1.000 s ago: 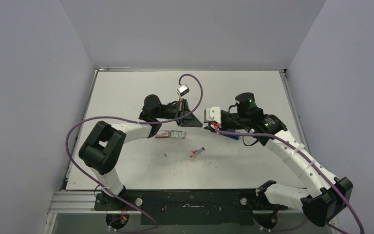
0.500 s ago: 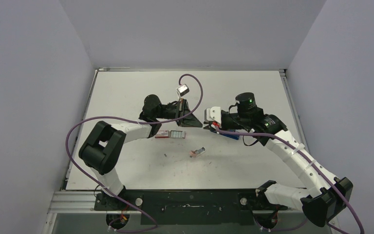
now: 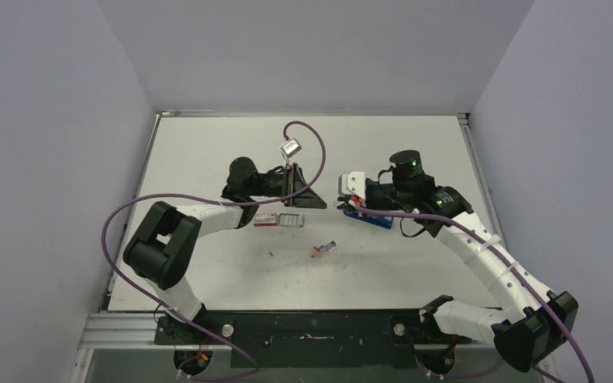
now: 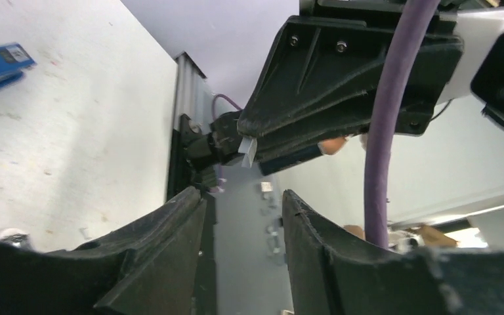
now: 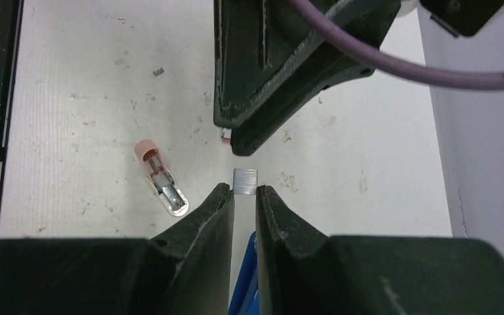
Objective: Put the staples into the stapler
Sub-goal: Pick up the staple from the center of the board.
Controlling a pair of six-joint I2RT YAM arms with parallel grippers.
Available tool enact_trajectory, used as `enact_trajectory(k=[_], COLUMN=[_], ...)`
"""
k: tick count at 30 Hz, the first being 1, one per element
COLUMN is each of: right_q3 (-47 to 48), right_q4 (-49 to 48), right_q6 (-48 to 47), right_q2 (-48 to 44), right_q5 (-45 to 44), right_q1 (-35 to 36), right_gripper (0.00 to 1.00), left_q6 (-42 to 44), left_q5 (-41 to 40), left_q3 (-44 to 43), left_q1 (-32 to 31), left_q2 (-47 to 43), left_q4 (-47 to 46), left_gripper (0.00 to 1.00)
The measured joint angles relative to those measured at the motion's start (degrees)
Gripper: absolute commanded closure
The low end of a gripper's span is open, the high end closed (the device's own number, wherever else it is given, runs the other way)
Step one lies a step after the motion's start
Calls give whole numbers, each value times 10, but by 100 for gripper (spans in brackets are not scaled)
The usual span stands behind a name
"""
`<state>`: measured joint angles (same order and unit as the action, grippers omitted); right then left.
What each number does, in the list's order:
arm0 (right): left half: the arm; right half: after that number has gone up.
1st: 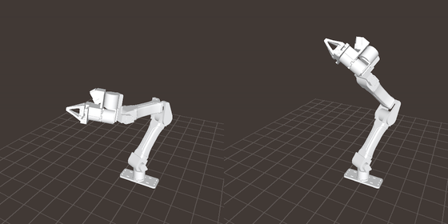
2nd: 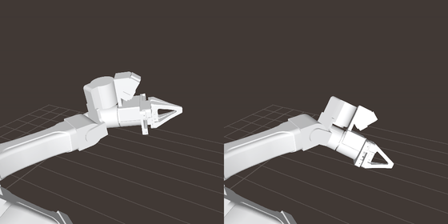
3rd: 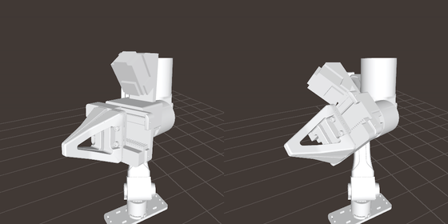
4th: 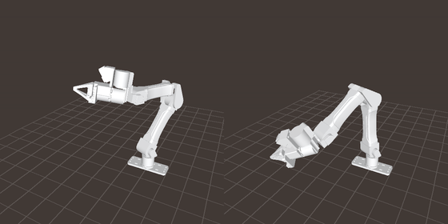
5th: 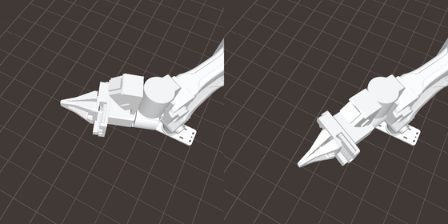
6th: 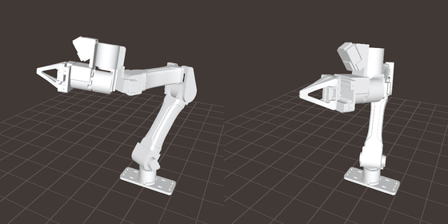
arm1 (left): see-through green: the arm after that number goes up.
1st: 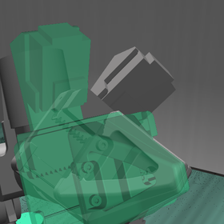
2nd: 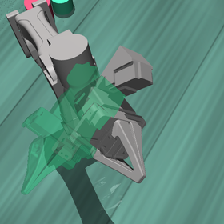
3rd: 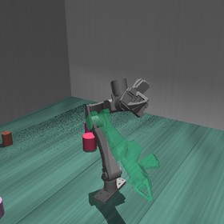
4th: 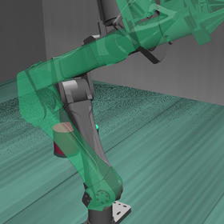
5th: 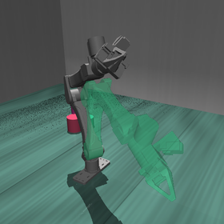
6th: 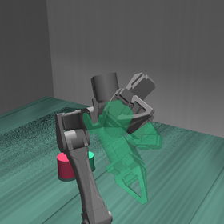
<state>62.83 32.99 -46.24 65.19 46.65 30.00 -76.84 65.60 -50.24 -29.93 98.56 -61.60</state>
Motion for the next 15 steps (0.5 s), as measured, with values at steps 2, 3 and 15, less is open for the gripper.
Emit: enact_trajectory(k=[2,3,15], right_q3=[-1,-3,-56], right_q4=[5,10,50], right_q6=[-2,-5,-12], right_q2=[0,0,-3], right_q5=[-1,-1,-1], right_q1=[-4,-7,-65], right_gripper=[92,92,92], left_q6=[42,74,642], left_q5=[0,1,-122], left_q3=[12,16,6], left_q1=[10,16,23], left_q2=[-13,-23,-51], left_q4=[11,31,539], left_gripper=[51,51,58])
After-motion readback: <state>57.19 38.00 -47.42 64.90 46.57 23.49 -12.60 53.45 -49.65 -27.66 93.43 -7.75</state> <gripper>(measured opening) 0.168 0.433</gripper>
